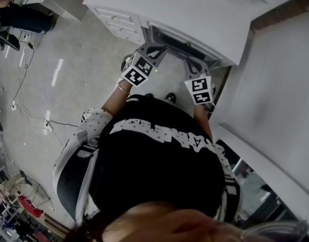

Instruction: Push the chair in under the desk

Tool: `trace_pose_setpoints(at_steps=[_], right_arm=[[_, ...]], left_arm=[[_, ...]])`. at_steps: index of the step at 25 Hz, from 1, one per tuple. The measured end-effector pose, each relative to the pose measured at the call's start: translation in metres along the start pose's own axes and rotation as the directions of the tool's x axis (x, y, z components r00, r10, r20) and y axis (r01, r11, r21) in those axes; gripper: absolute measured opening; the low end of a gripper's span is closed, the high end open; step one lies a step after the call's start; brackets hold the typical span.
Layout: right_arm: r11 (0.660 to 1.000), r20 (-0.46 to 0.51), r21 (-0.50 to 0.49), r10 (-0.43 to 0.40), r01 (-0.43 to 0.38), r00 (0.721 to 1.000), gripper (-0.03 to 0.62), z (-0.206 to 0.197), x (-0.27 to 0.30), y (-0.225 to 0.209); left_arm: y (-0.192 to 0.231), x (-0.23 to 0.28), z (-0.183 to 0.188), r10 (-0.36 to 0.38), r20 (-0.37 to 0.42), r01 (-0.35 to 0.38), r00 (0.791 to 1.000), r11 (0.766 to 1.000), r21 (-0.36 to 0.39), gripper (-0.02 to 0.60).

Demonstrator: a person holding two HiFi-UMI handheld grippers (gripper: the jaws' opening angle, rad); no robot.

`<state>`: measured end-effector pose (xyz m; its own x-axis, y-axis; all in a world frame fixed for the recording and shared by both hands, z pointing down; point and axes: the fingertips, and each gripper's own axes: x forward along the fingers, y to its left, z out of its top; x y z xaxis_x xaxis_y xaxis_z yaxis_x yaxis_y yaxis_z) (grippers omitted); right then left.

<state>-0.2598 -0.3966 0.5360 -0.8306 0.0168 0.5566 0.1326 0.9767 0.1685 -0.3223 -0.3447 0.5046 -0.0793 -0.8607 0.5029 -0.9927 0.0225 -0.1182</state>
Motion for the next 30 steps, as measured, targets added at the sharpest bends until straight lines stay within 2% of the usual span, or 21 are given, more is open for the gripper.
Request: trace_pose_setpoints(at_steps=[4, 9, 18, 30], right_arm=[[0.996, 0.104, 0.090, 0.007, -0.016, 0.995, 0.035, 0.018, -0.016, 0.002], [0.989, 0.161, 0.147, -0.020, -0.004, 0.987, 0.032, 0.022, -0.029, -0.009], [0.983, 0.185, 0.183, -0.026, -0.009, 0.982, 0.031, 0.028, -0.046, -0.020], [0.984, 0.198, 0.179, -0.012, -0.024, 0.980, 0.031, 0.033, -0.055, -0.015]], left_arm=[[-0.002, -0.018, 0.028, -0.004, 0.081, 0.006, 0.997, 1.000, -0.026, 0.035], [-0.003, -0.024, 0.051, 0.005, 0.141, -0.001, 0.990, 1.000, -0.025, 0.035], [-0.016, -0.021, 0.063, -0.015, 0.142, 0.014, 0.990, 1.000, 0.008, 0.035], [-0.019, -0.026, 0.063, 0.002, 0.155, 0.001, 0.988, 1.000, -0.018, 0.035]])
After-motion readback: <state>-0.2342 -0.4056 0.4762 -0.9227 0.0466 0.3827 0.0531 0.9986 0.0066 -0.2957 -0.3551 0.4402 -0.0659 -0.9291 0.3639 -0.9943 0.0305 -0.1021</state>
